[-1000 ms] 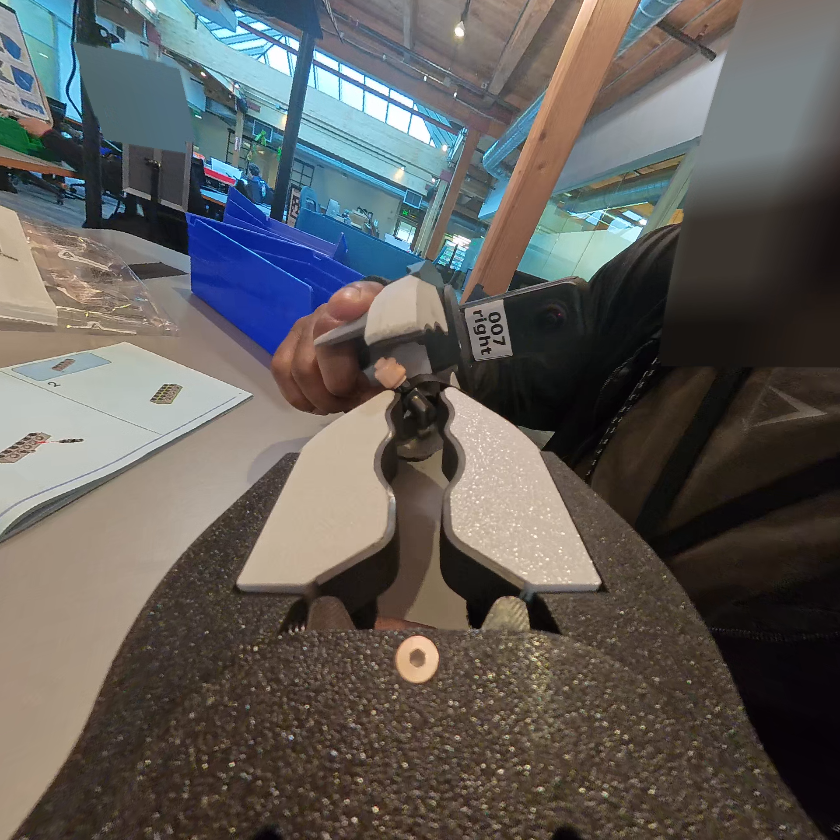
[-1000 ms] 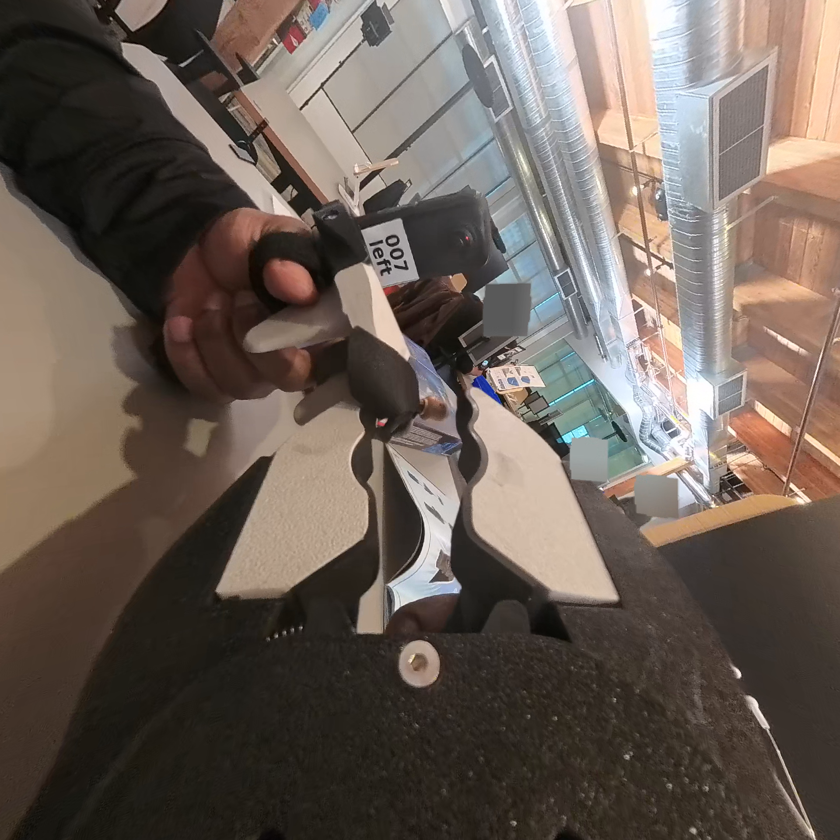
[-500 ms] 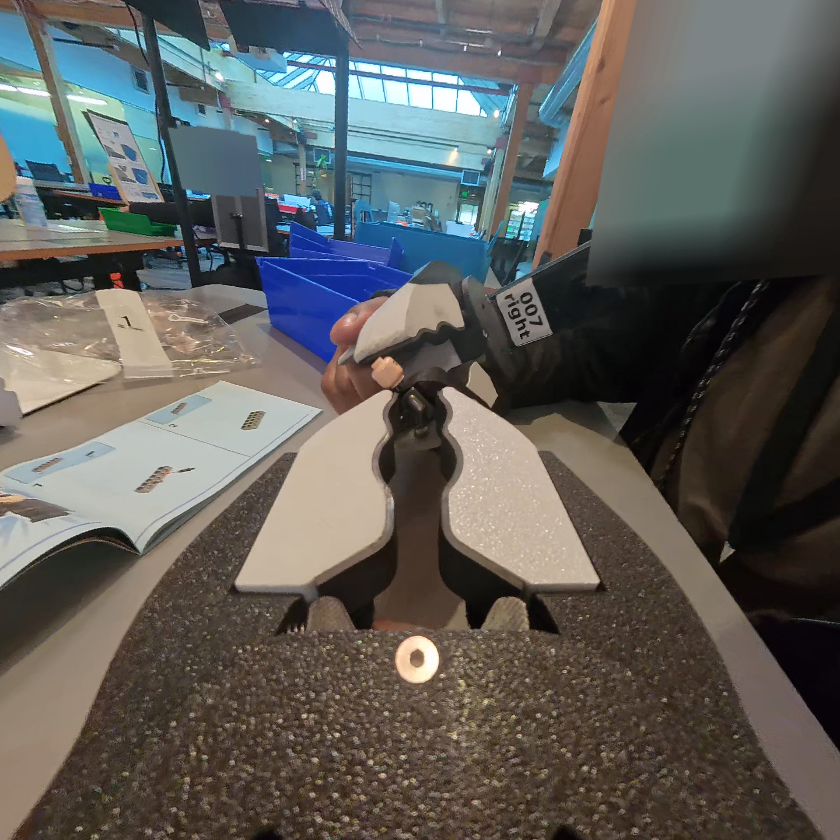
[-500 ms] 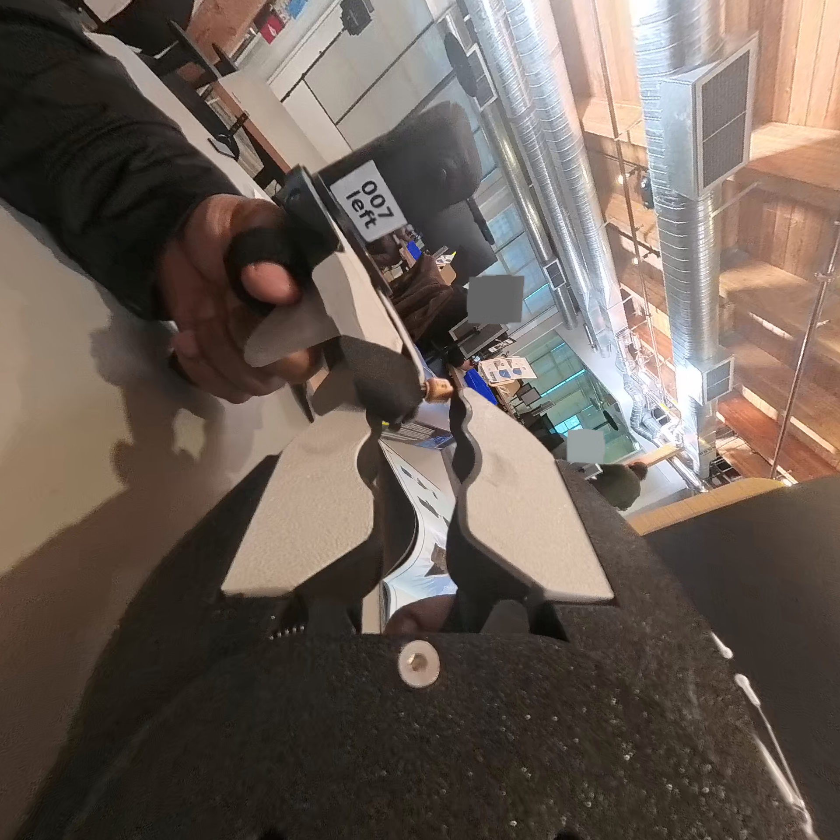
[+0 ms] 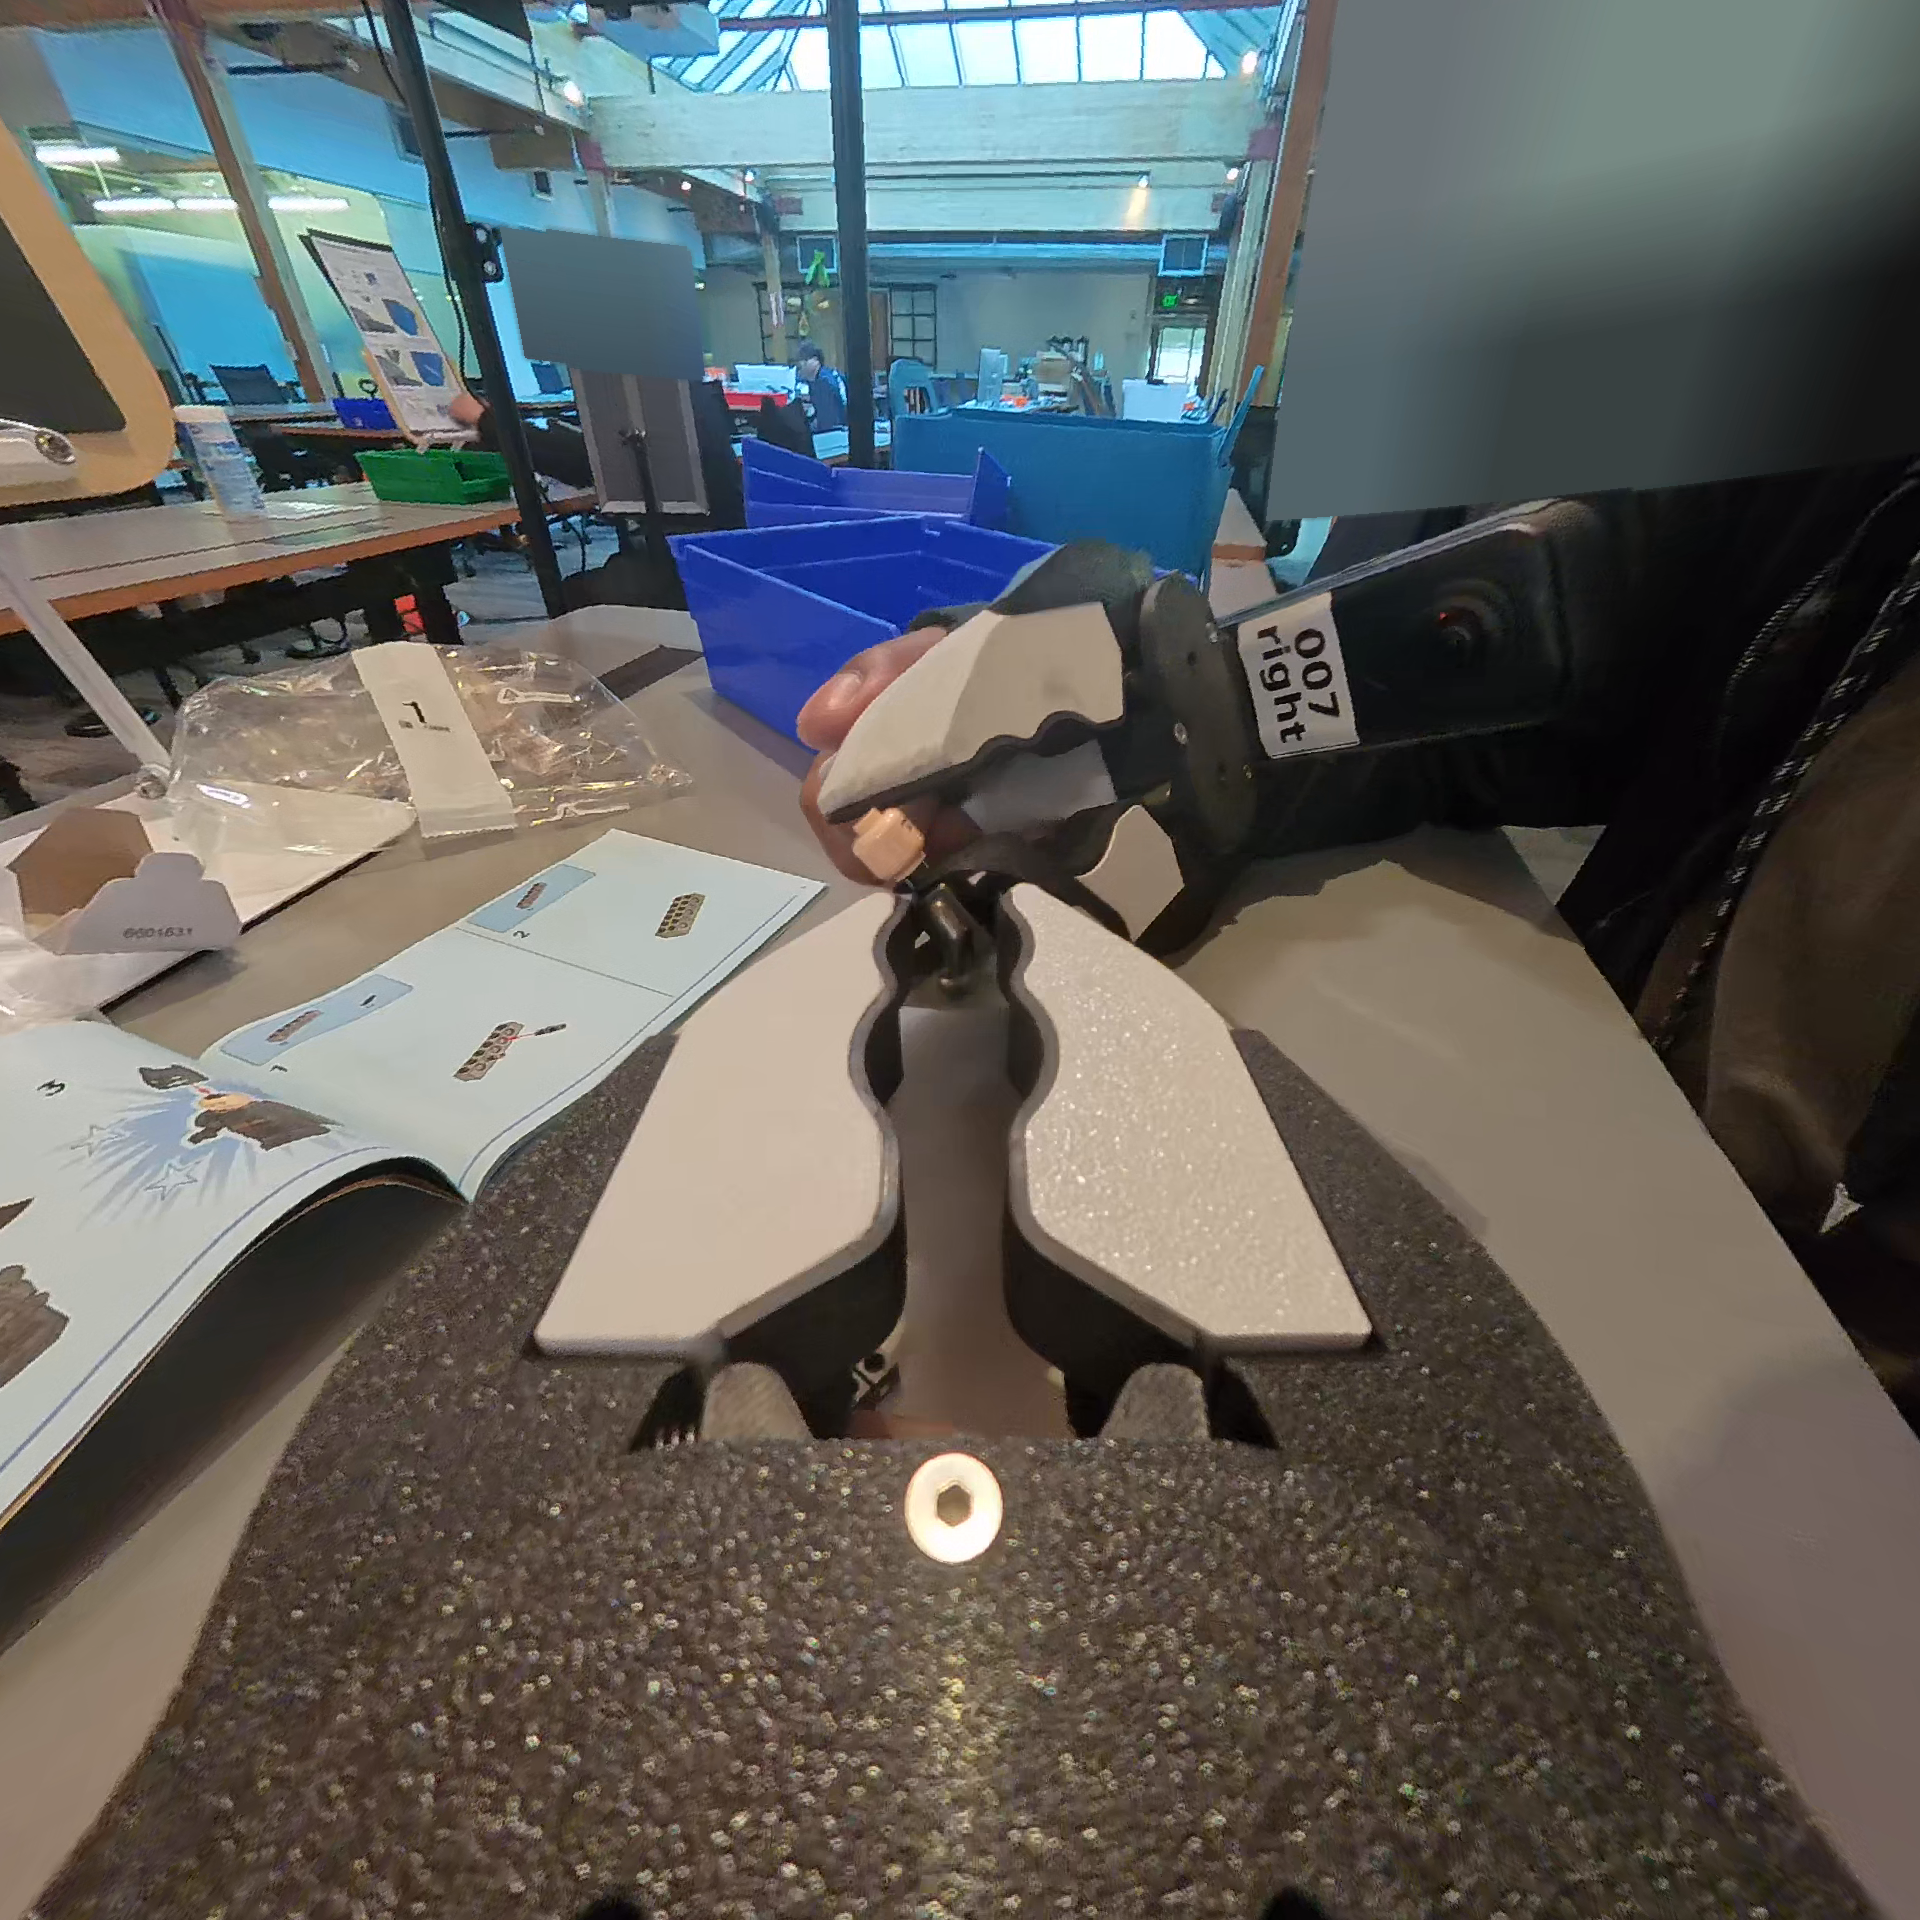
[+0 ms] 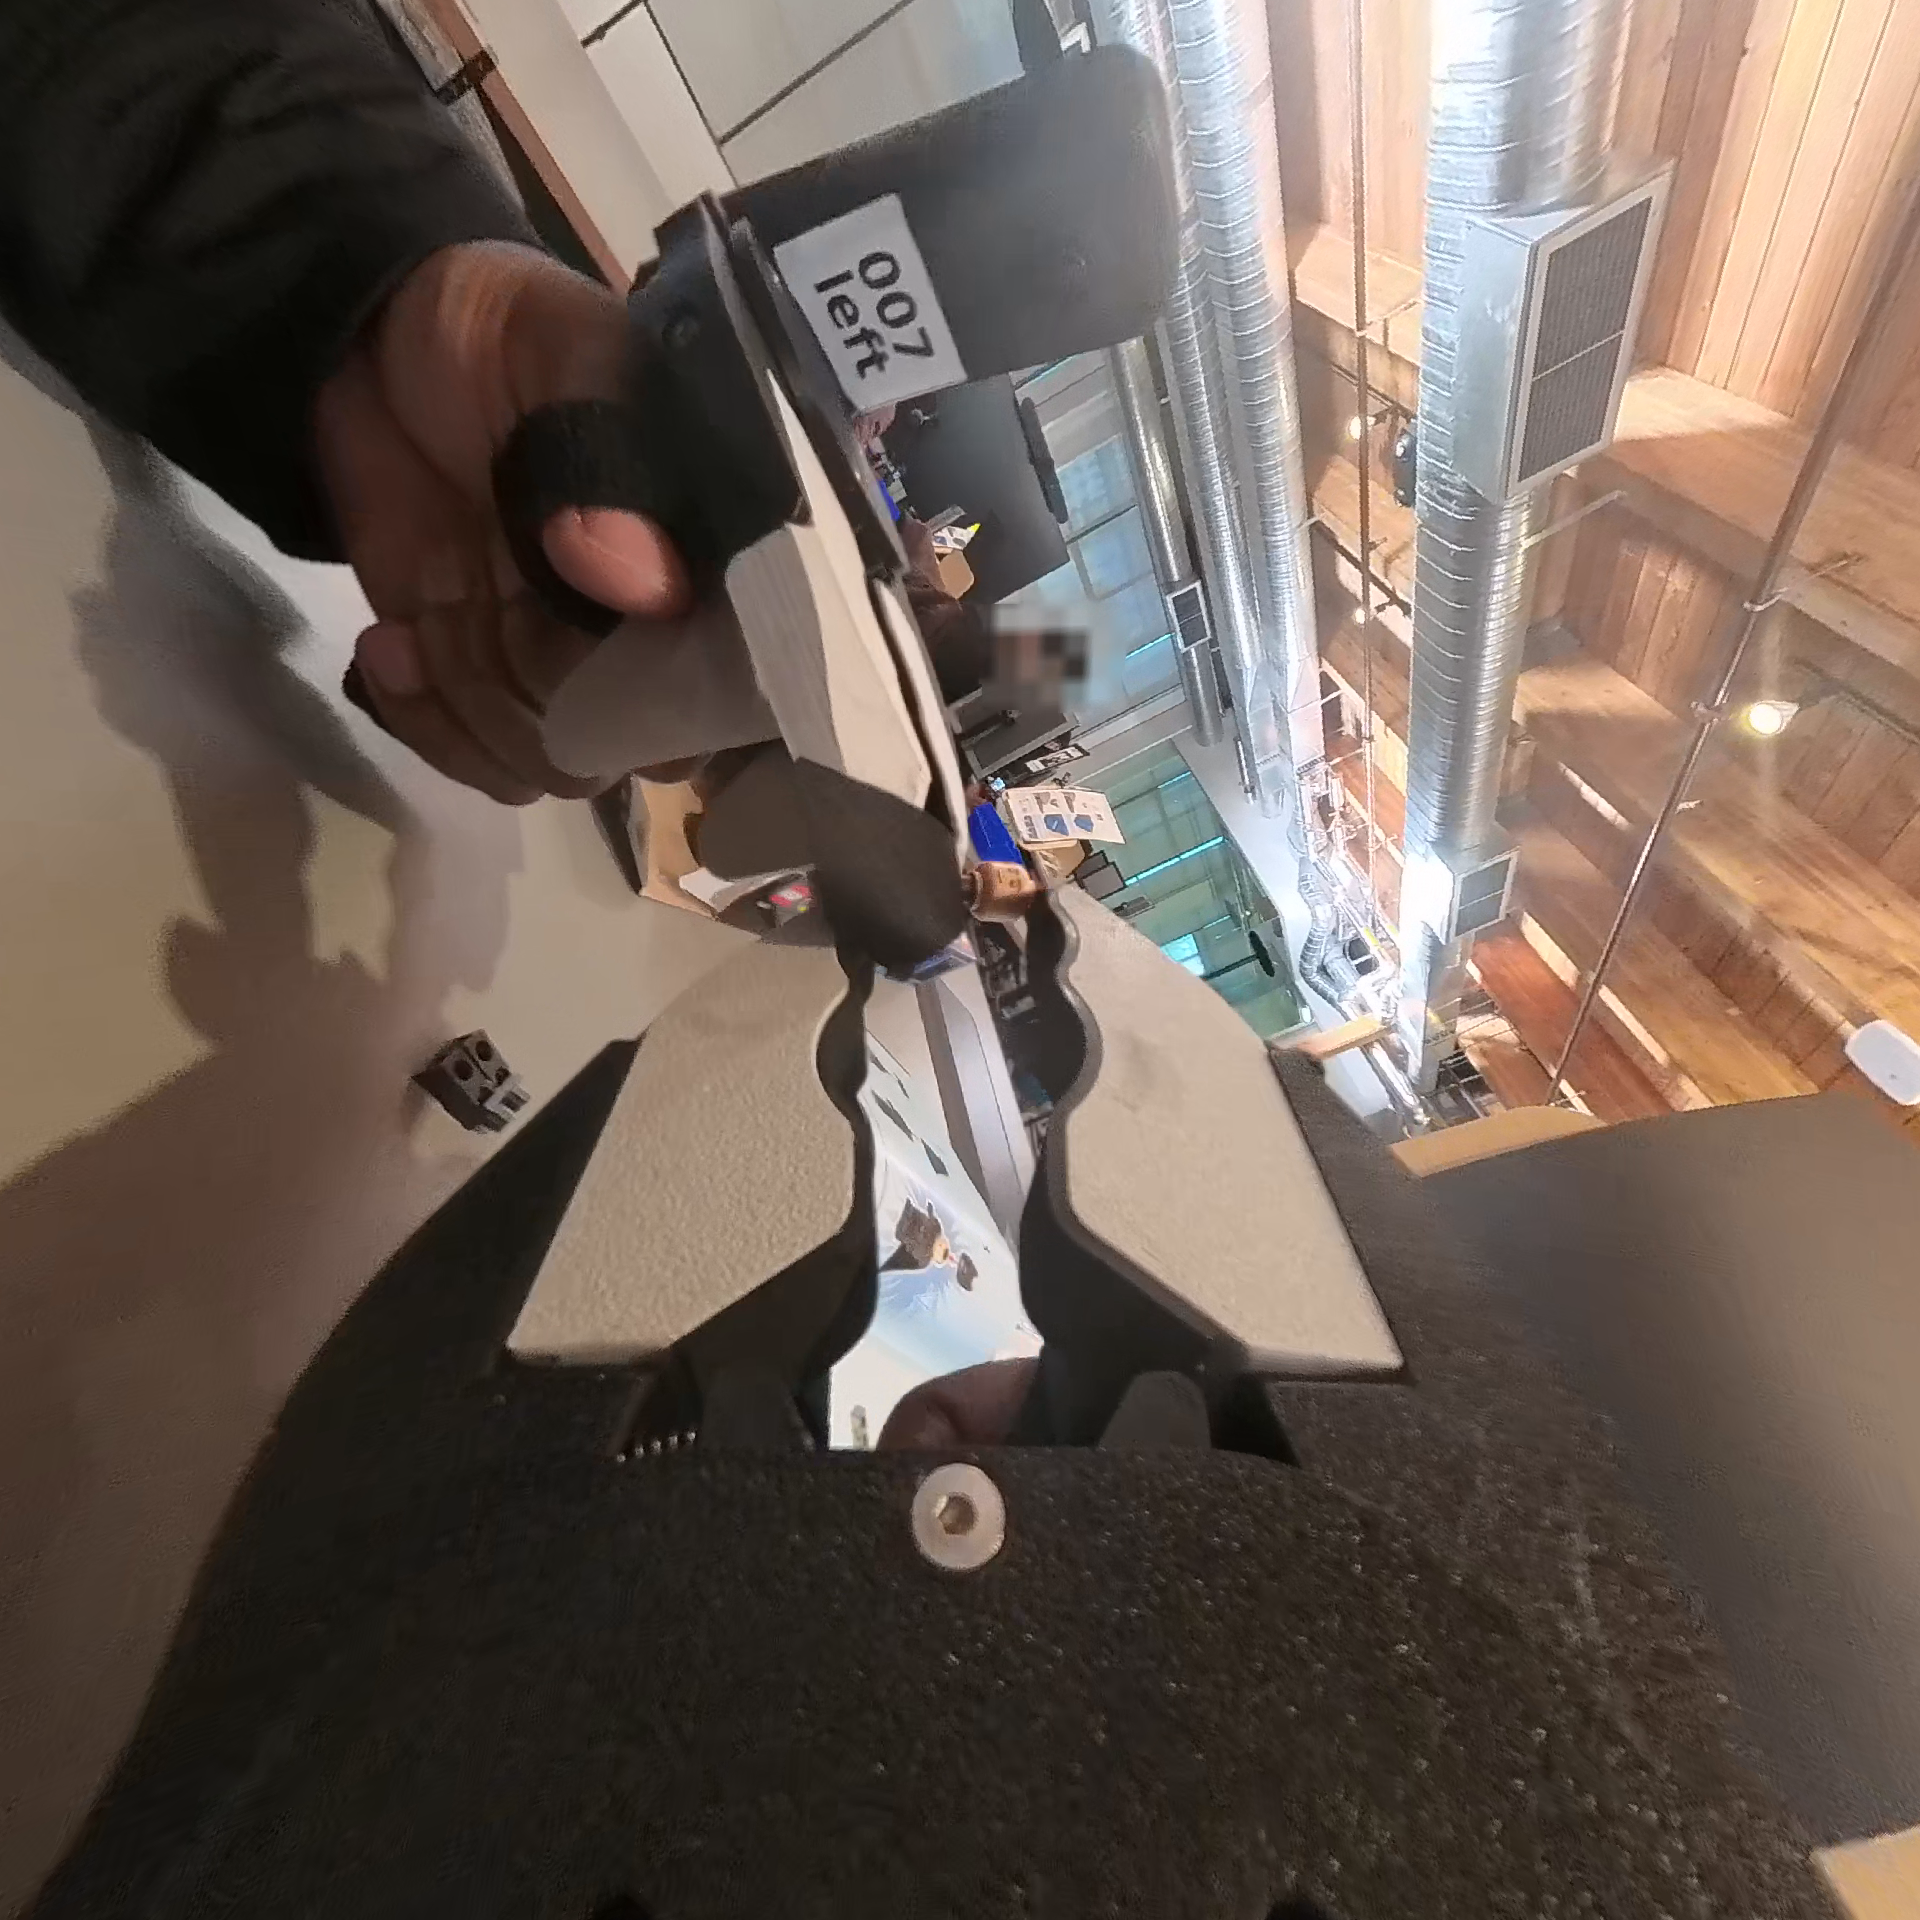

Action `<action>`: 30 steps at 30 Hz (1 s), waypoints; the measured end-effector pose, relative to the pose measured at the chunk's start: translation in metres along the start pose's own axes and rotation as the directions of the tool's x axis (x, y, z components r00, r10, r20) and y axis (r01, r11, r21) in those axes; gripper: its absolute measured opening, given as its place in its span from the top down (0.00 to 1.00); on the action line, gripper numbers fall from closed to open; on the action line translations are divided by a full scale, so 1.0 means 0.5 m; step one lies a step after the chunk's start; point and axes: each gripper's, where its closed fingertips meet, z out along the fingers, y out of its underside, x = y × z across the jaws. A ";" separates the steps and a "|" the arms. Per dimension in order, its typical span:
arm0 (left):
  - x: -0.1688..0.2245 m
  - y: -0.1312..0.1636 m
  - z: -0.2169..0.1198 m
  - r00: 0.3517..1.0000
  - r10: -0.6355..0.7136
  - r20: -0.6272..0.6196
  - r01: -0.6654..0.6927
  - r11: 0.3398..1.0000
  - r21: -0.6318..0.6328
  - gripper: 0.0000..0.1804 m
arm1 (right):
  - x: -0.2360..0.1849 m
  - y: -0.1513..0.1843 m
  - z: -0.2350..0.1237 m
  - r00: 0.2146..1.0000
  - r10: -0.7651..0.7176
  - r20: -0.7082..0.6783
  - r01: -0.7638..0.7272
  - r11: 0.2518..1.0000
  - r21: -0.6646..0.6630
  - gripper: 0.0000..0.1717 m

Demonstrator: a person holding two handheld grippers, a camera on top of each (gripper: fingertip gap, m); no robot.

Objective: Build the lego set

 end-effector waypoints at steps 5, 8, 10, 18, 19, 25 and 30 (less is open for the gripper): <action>-0.005 0.009 -0.001 1.000 0.007 0.019 -0.007 0.999 -0.046 0.91 | -0.006 0.005 0.002 0.999 -0.051 -0.003 0.051 0.999 -0.016 0.84; -0.007 0.016 -0.005 1.000 0.001 0.015 0.001 0.996 -0.084 0.92 | -0.008 0.007 0.001 0.997 -0.073 -0.002 0.073 0.997 -0.020 0.84; -0.009 0.021 -0.009 1.000 0.001 0.013 0.000 0.994 -0.112 0.92 | -0.008 0.008 0.001 0.997 -0.080 -0.001 0.080 0.997 -0.020 0.84; -0.011 0.029 -0.008 1.000 0.017 0.021 -0.014 0.991 -0.132 0.91 | -0.015 0.010 0.002 0.992 -0.124 0.003 0.124 0.992 -0.026 0.84; -0.011 0.029 -0.008 1.000 0.018 0.022 -0.015 0.991 -0.130 0.91 | -0.015 0.010 0.002 0.992 -0.127 0.004 0.127 0.992 -0.026 0.84; -0.004 0.032 -0.011 1.000 0.021 -0.009 -0.022 0.991 -0.133 0.87 | -0.017 0.010 0.001 0.989 -0.144 0.007 0.145 0.989 -0.023 0.84; -0.005 0.033 -0.009 1.000 0.022 -0.003 -0.022 0.990 -0.136 0.86 | -0.020 0.008 0.000 0.986 -0.169 -0.004 0.169 0.985 -0.022 0.84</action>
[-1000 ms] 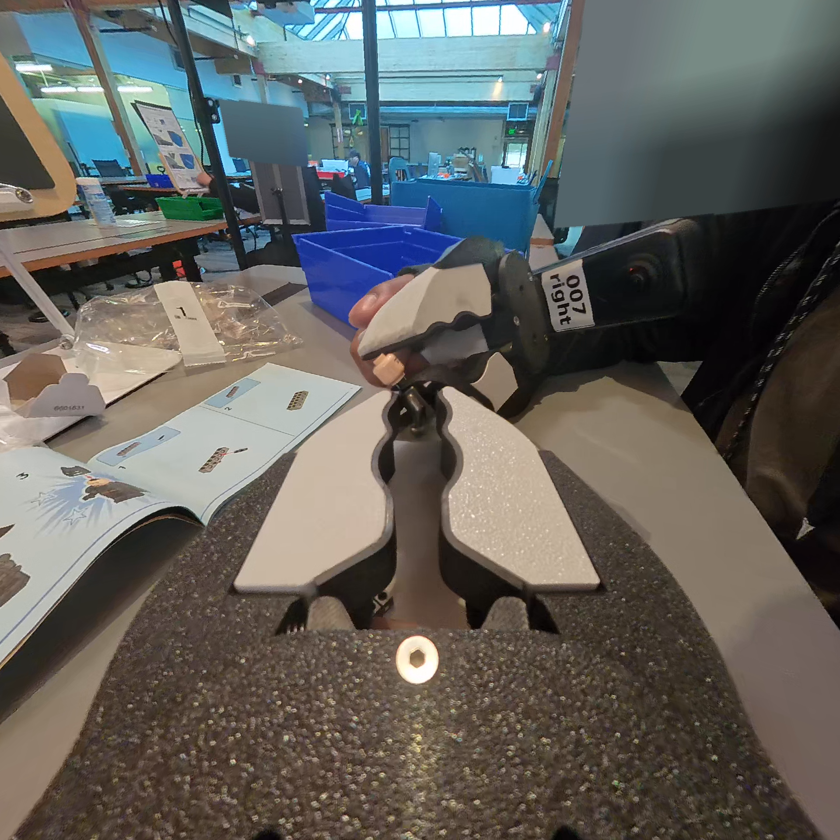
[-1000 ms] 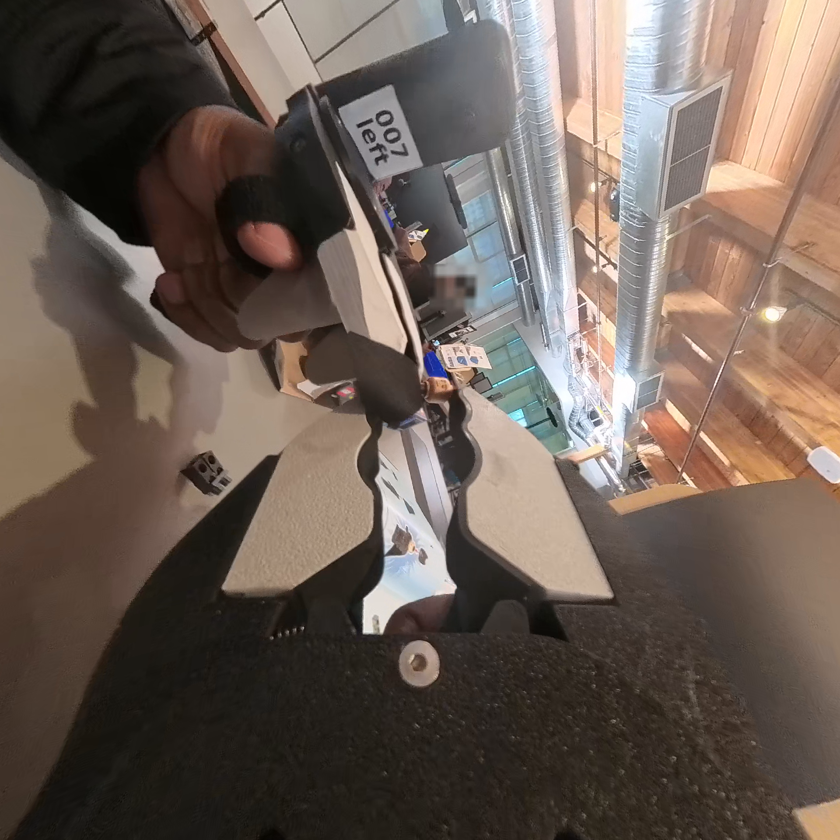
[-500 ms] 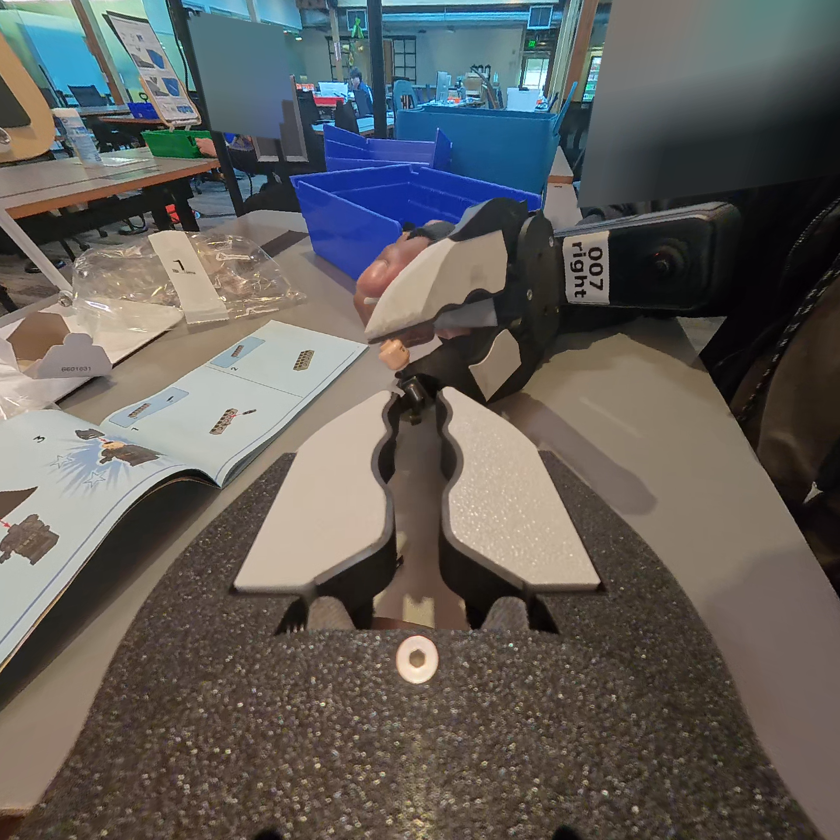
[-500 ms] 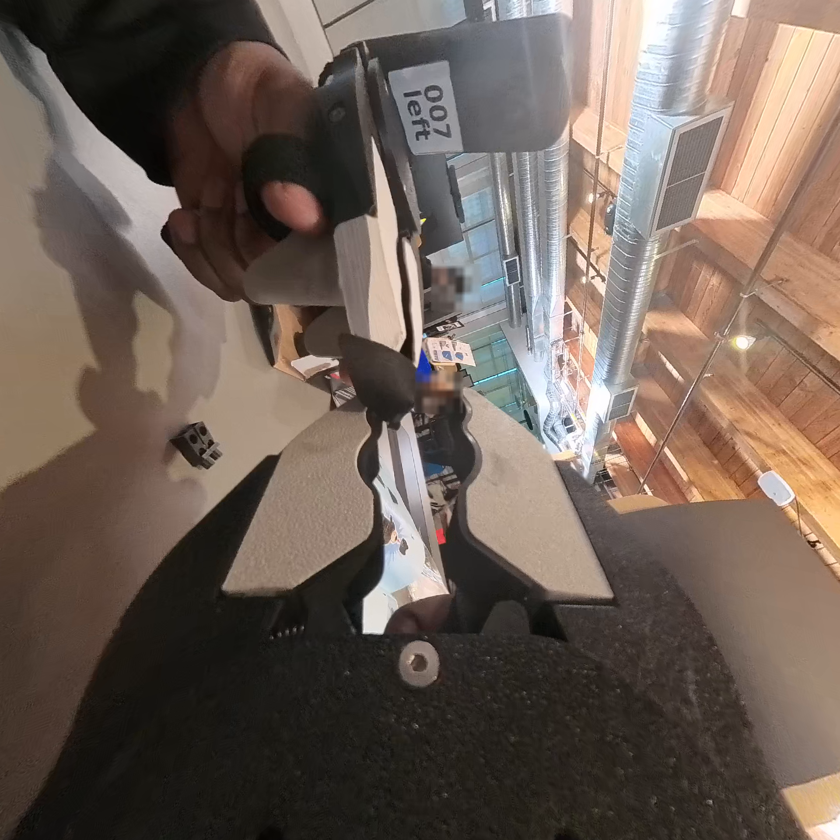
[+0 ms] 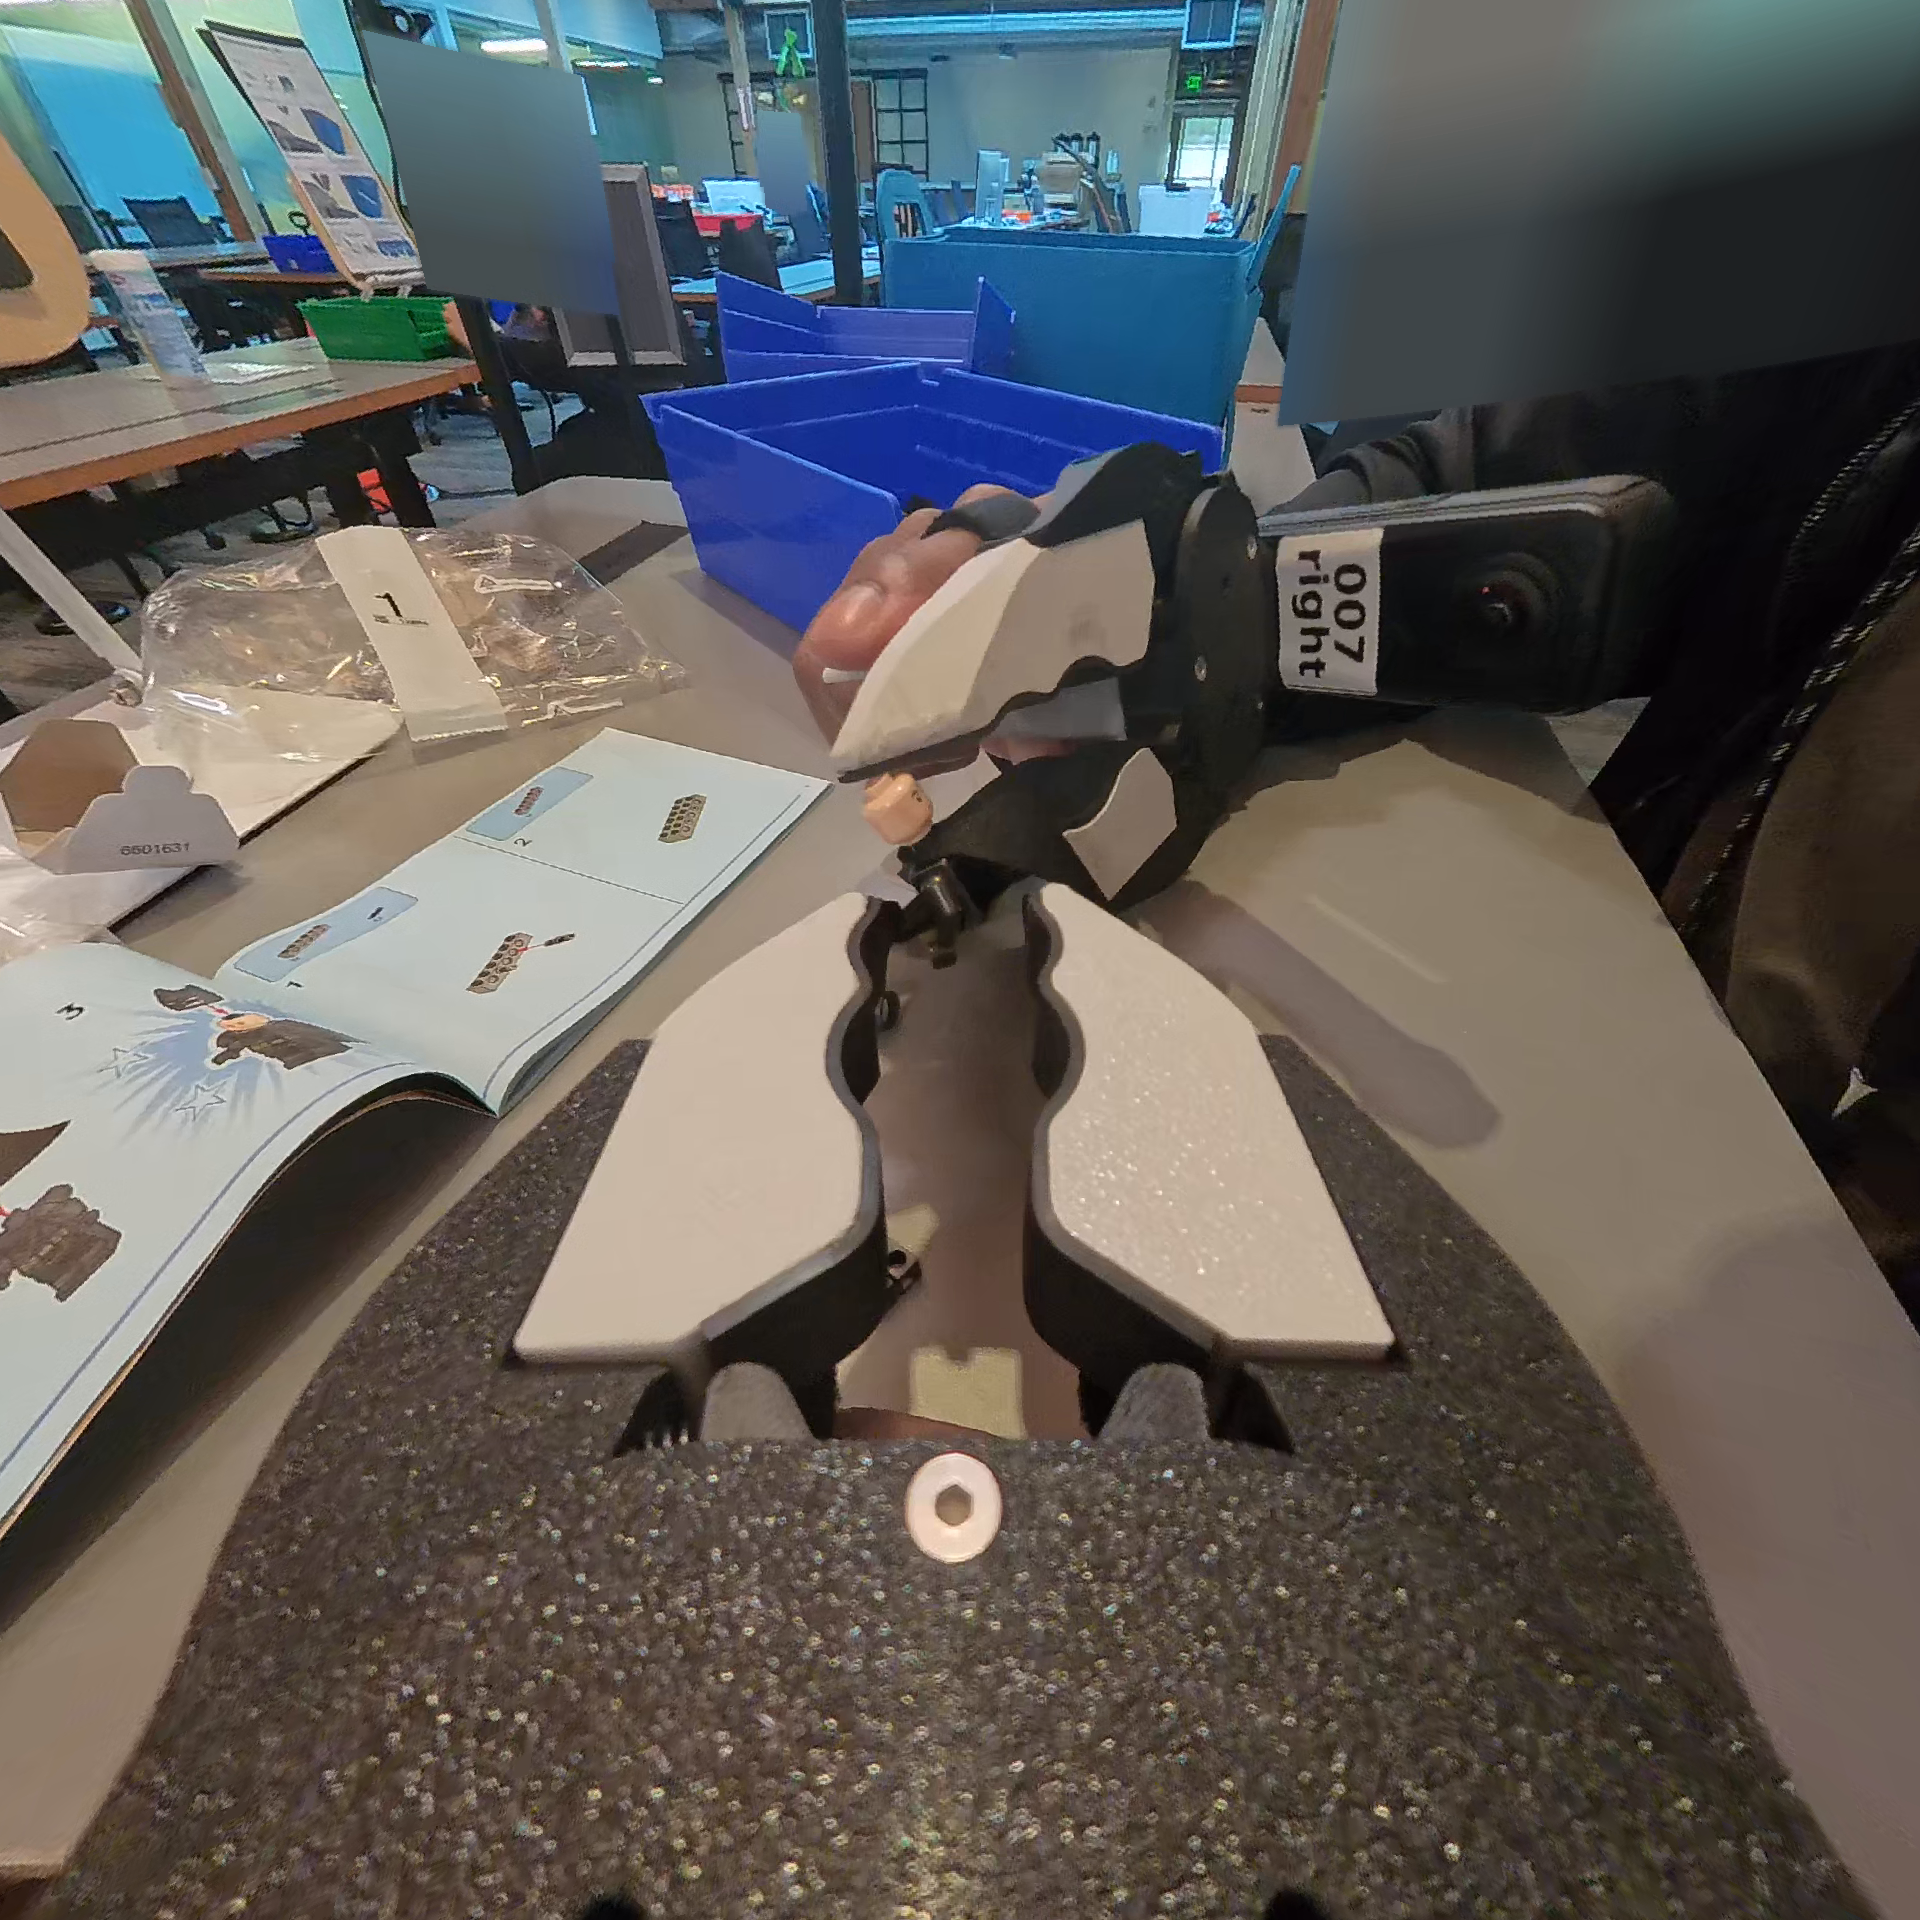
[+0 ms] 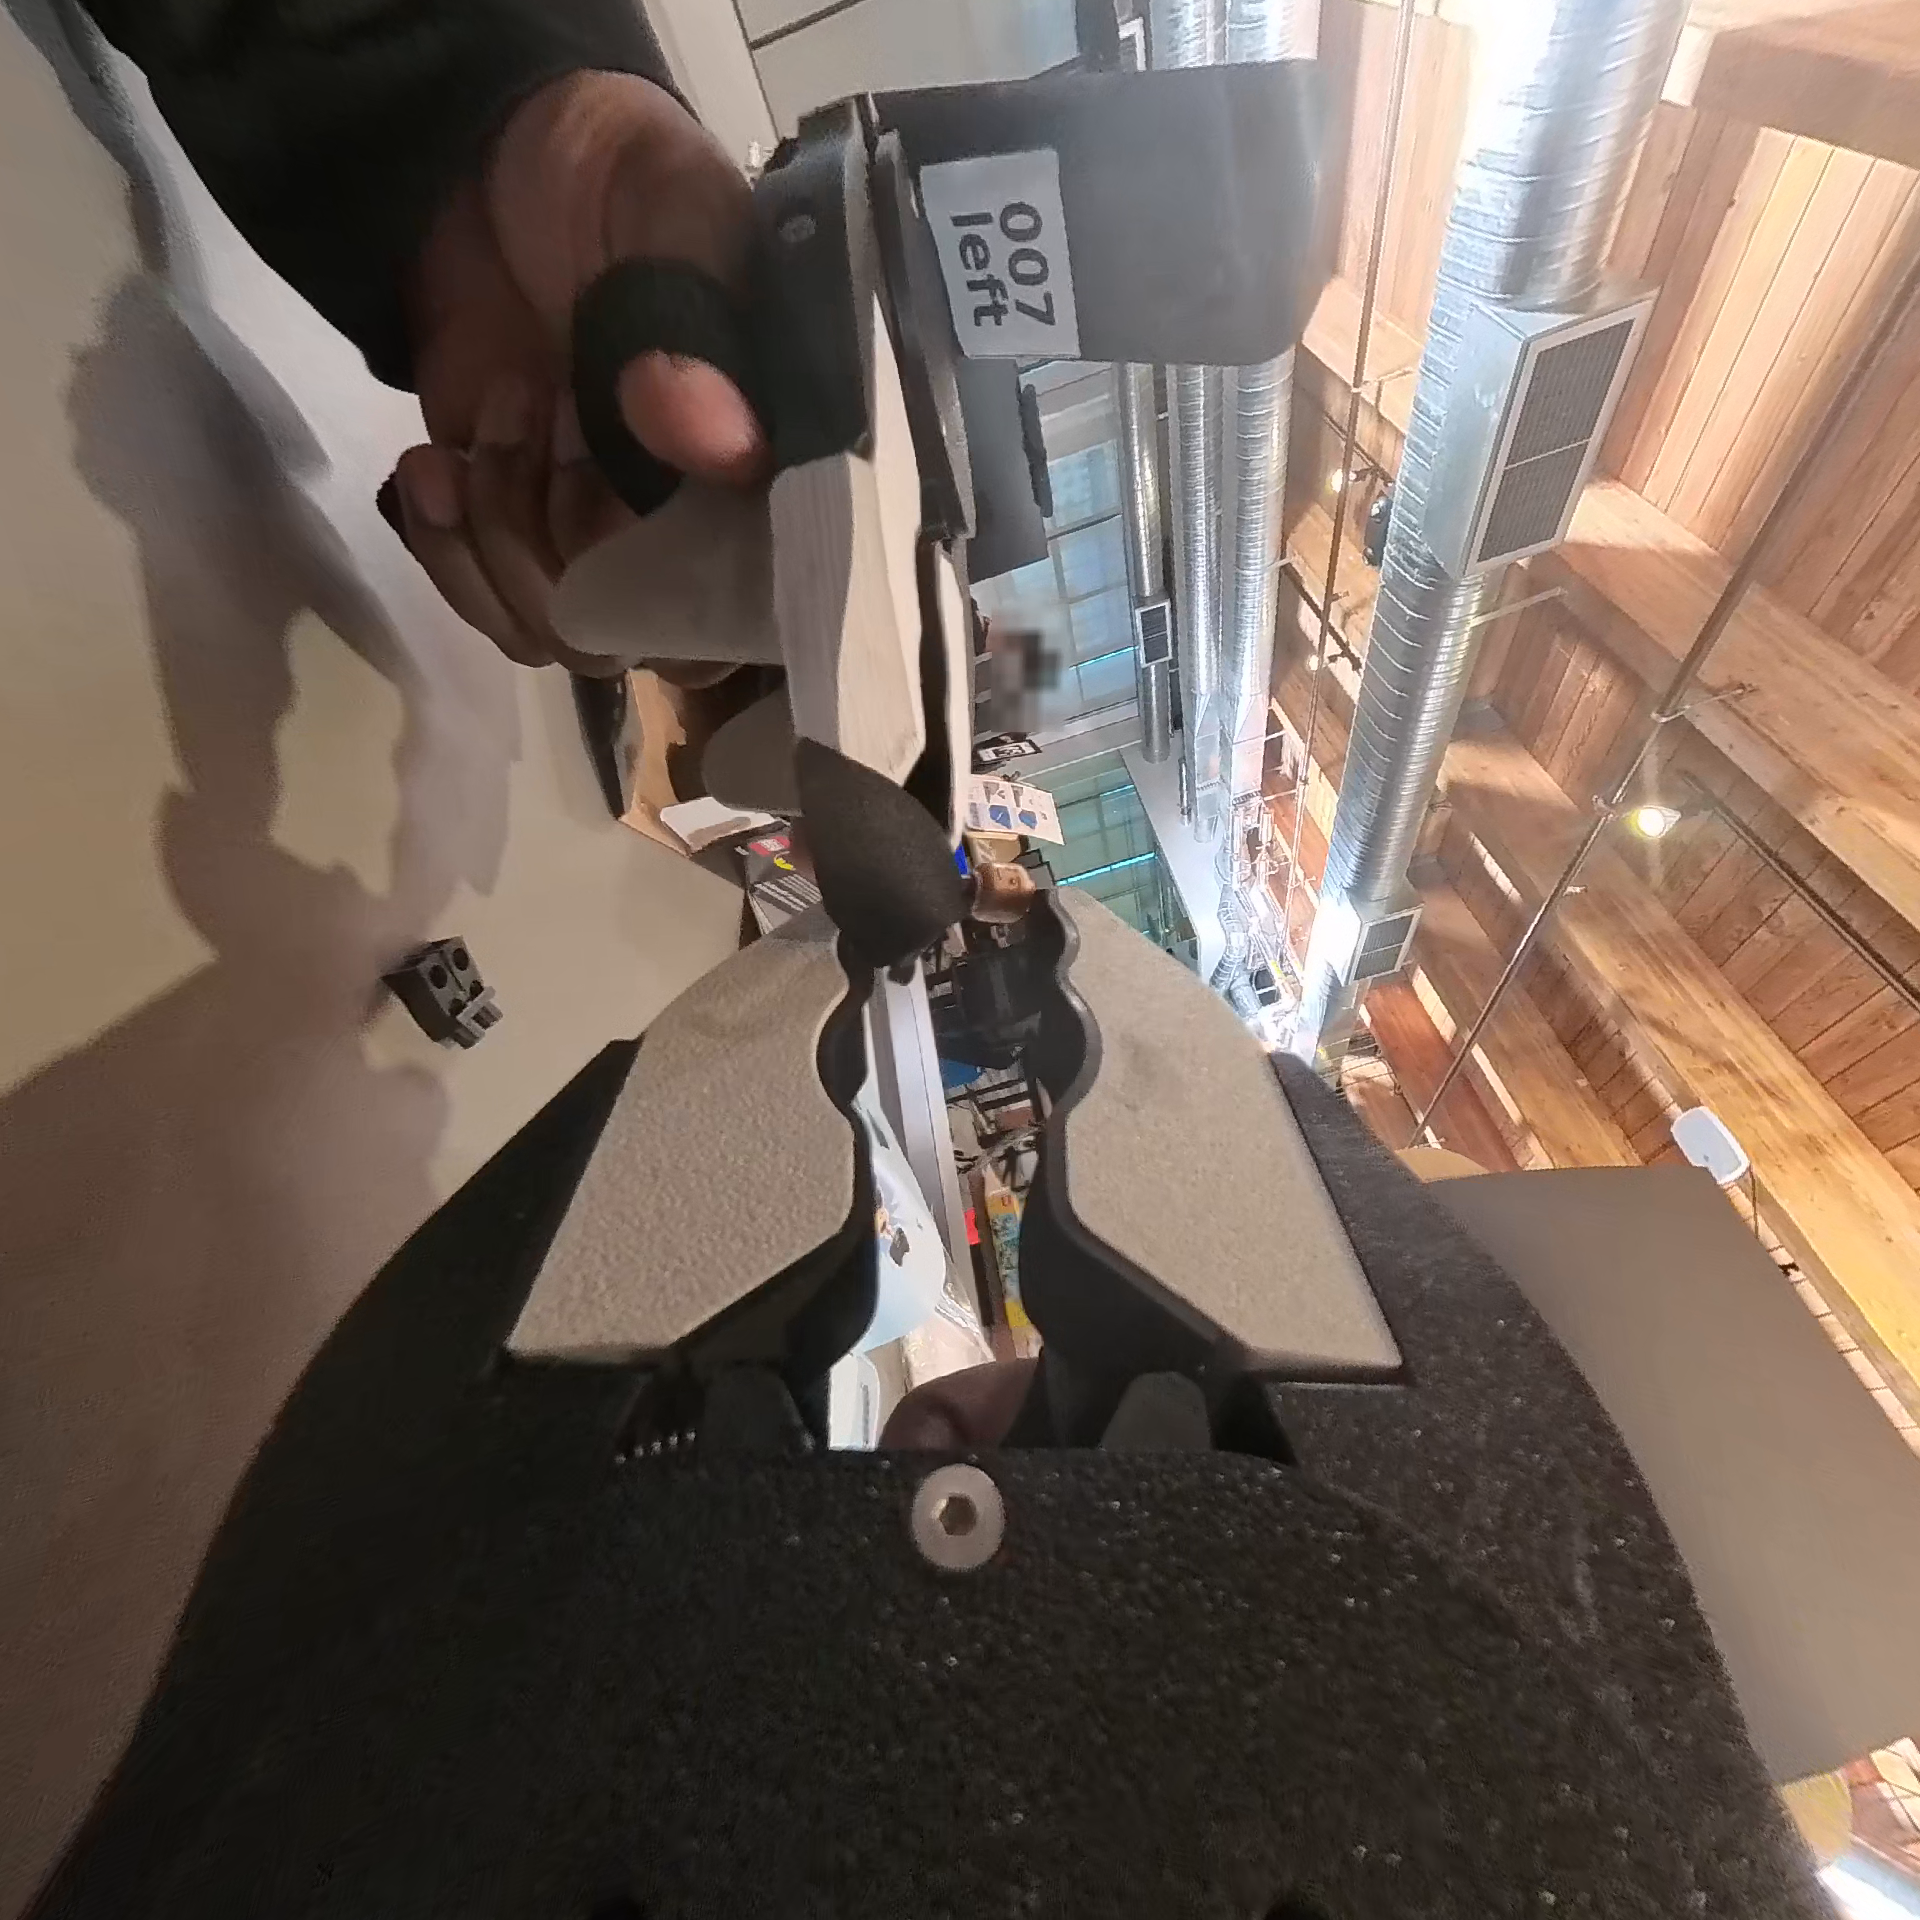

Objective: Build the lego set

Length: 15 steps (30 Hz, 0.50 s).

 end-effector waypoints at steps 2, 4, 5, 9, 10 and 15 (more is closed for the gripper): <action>-0.002 -0.001 0.001 1.000 -0.002 0.009 0.002 1.000 0.003 0.86 | -0.001 0.000 0.000 1.000 -0.012 -0.007 0.012 1.000 -0.002 0.84; -0.006 -0.003 0.003 1.000 -0.003 0.025 0.002 1.000 0.010 0.84 | -0.001 -0.002 0.001 1.000 -0.027 -0.015 0.027 1.000 -0.002 0.84; -0.006 -0.004 0.003 1.000 -0.003 0.027 0.003 1.000 0.012 0.83 | -0.001 -0.002 0.001 0.999 -0.031 -0.017 0.031 1.000 -0.002 0.84; -0.006 -0.009 0.003 0.999 -0.049 0.010 0.048 0.998 0.039 0.83 | 0.001 -0.002 0.000 0.999 -0.025 -0.024 0.025 1.000 0.001 0.84; -0.006 -0.014 0.001 0.996 -0.085 -0.007 0.085 0.995 0.061 0.83 | 0.002 -0.002 0.000 0.999 -0.026 -0.027 0.026 1.000 0.001 0.84; -0.015 -0.027 -0.005 0.959 -0.270 -0.085 0.279 0.951 0.131 0.84 | 0.000 -0.004 0.001 0.999 -0.035 -0.031 0.035 0.999 -0.001 0.84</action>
